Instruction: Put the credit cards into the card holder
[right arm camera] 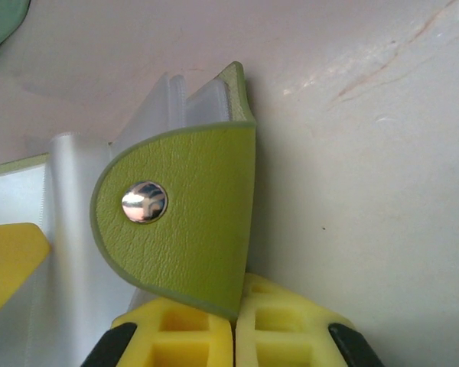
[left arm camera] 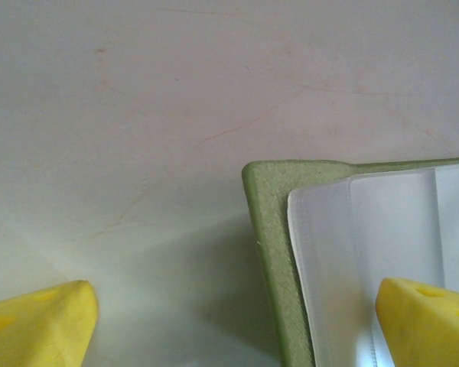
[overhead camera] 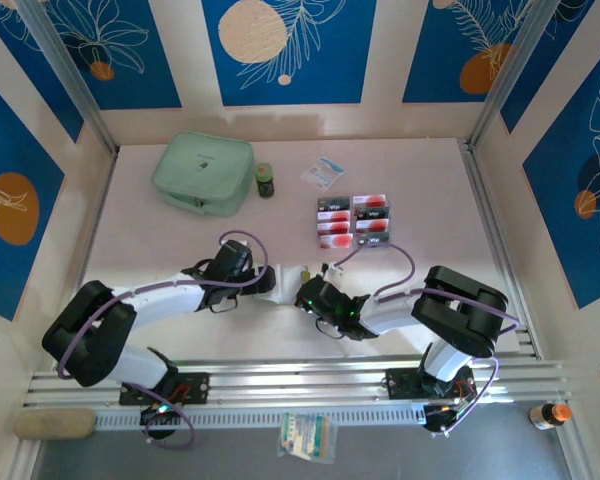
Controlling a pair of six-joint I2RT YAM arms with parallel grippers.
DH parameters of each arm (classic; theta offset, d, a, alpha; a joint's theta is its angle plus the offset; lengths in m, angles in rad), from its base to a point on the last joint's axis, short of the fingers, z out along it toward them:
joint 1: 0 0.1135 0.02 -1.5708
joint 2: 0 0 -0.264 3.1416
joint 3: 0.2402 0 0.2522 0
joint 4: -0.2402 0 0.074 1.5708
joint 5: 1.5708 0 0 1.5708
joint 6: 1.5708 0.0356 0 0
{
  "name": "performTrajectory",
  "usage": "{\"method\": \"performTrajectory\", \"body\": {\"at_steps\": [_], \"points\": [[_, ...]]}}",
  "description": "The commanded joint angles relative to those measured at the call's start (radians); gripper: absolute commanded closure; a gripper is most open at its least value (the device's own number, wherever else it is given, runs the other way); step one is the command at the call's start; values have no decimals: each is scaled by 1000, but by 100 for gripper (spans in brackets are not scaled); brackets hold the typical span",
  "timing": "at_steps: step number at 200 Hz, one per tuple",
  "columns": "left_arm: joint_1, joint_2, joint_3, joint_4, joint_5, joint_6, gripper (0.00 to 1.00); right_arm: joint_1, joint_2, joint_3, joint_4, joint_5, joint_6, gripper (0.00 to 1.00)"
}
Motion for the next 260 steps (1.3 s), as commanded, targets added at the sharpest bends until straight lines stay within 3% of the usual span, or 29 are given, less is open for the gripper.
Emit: {"method": "performTrajectory", "body": {"at_steps": [1,23,56,116,162,260], "points": [[12,-4,25,-44,-26,34,6,-3,-30,11,11,-56,-49,72],[11,-6,35,-53,-29,44,6,-21,-102,10,-23,-71,-102,52],[11,-14,44,-55,-27,55,6,-49,-254,14,-162,-65,-170,50],[11,-48,32,-27,-18,60,6,-167,-363,59,-248,-286,-270,86],[12,-58,37,-21,-17,60,5,-182,-256,143,-222,-420,-300,100],[11,-58,25,-23,-22,58,6,-130,-12,192,-10,-480,-255,100]]}}
